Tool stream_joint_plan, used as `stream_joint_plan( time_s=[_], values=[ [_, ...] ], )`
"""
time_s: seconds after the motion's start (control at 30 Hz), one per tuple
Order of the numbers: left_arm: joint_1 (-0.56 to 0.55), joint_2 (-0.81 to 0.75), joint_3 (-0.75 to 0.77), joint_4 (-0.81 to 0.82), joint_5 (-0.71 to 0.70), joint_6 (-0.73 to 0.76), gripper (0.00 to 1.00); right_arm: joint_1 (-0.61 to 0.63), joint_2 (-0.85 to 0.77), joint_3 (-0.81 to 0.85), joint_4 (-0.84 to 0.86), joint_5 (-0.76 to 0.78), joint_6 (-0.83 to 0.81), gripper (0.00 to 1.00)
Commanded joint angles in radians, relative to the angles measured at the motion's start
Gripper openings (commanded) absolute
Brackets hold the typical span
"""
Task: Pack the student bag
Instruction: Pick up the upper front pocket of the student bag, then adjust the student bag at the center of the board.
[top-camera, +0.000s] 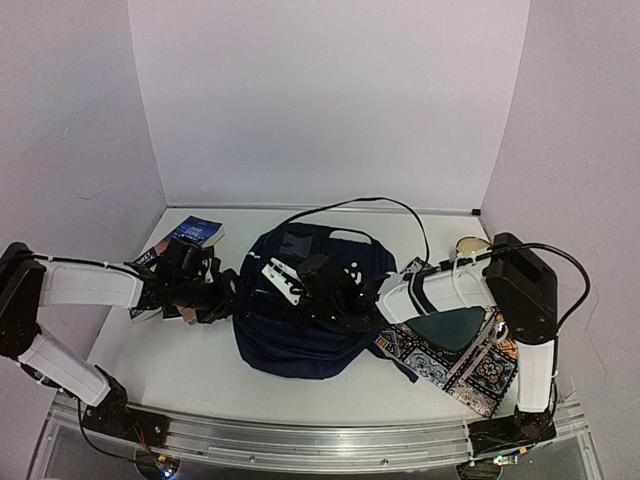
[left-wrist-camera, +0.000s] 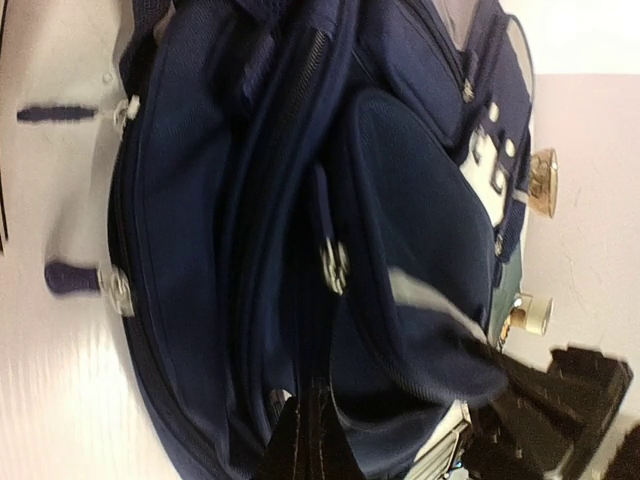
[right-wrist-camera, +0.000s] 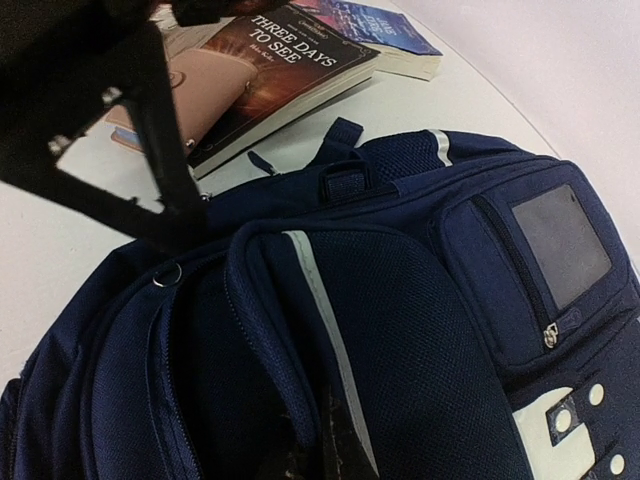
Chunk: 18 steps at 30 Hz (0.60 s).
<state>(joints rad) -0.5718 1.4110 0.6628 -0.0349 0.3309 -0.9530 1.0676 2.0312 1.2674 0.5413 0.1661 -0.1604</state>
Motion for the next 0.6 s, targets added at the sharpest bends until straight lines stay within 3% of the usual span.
stream_joint_plan(
  time_s=[0.0,0.2,0.33,0.4,0.5,0.57],
  values=[
    [-0.025,-0.105,-0.047,-0.006,-0.044,-0.026,0.00,-0.021,-0.045,-0.044,-0.011,0.075,-0.023,0.00],
    [0.043,-0.067,0.023,-0.078,-0.115,0.070,0.22,-0.020,-0.095,-0.093,-0.008,-0.099,-0.044,0.02],
    [0.063,0.037,0.164,-0.111,-0.154,0.164,0.39,-0.021,-0.112,-0.097,-0.034,-0.100,-0.025,0.08],
    [0.064,0.098,0.245,-0.138,-0.174,0.217,0.45,-0.021,-0.137,-0.097,-0.060,-0.101,0.003,0.15],
    [0.070,0.187,0.357,-0.185,-0.199,0.281,0.54,-0.020,-0.180,-0.096,-0.117,-0.075,0.059,0.36],
    [0.075,0.244,0.418,-0.204,-0.209,0.318,0.59,-0.021,-0.214,-0.096,-0.172,-0.030,0.107,0.45]
  ],
)
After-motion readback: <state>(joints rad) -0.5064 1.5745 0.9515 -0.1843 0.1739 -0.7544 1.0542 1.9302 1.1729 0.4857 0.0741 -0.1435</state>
